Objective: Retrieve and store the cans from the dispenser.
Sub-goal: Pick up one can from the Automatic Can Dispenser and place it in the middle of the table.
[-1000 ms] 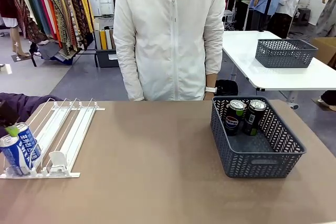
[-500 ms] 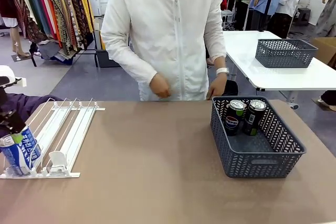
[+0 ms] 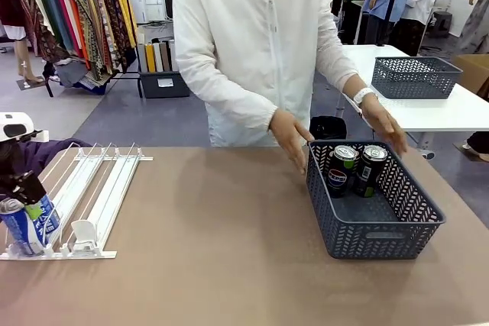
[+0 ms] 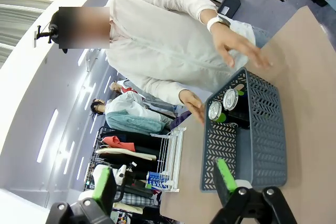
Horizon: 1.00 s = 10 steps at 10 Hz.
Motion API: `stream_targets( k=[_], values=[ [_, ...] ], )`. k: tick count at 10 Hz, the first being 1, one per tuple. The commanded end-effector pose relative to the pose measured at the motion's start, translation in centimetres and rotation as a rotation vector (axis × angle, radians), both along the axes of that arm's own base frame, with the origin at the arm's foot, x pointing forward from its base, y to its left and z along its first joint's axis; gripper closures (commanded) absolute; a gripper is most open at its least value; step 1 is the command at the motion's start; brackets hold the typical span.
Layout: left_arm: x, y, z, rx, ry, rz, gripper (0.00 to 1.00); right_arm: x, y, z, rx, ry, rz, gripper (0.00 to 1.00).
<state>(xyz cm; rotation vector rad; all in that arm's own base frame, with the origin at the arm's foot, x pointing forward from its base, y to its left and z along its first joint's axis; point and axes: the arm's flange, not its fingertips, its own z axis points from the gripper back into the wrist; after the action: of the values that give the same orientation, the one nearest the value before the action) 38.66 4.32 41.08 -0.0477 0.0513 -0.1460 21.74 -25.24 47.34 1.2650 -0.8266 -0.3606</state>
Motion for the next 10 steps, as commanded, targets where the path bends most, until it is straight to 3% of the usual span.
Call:
stream_targets(
  k=[1, 4, 5, 6, 7, 10],
  values=[
    [0.83, 0.78, -0.38, -0.083, -0.001, -0.029, 0.00, 0.17, 0.00, 0.30, 0.018, -0.026, -0.009, 0.00],
    [0.96, 1.10, -0.44, -0.081, -0.007, -0.018, 0.00, 0.17, 0.00, 0.30, 0.018, -0.026, -0.009, 0.00],
    [1.32, 1.01, -0.67, -0.084, -0.010, -0.013, 0.13, 0.17, 0.00, 0.30, 0.018, -0.026, -0.009, 0.00],
    [1.46, 1.10, -0.88, -0.083, -0.009, -0.004, 0.67, 0.17, 0.00, 0.30, 0.018, -0.026, -0.009, 0.00],
    [1.40, 1.08, -0.89, -0.065, -0.016, 0.009, 1.00, 0.17, 0.00, 0.30, 0.018, -0.026, -0.009, 0.00],
    [1.51, 1.21, -0.82, -0.049, -0.032, 0.025, 1.00, 0.17, 0.00, 0.30, 0.018, -0.026, -0.009, 0.00]
  ],
)
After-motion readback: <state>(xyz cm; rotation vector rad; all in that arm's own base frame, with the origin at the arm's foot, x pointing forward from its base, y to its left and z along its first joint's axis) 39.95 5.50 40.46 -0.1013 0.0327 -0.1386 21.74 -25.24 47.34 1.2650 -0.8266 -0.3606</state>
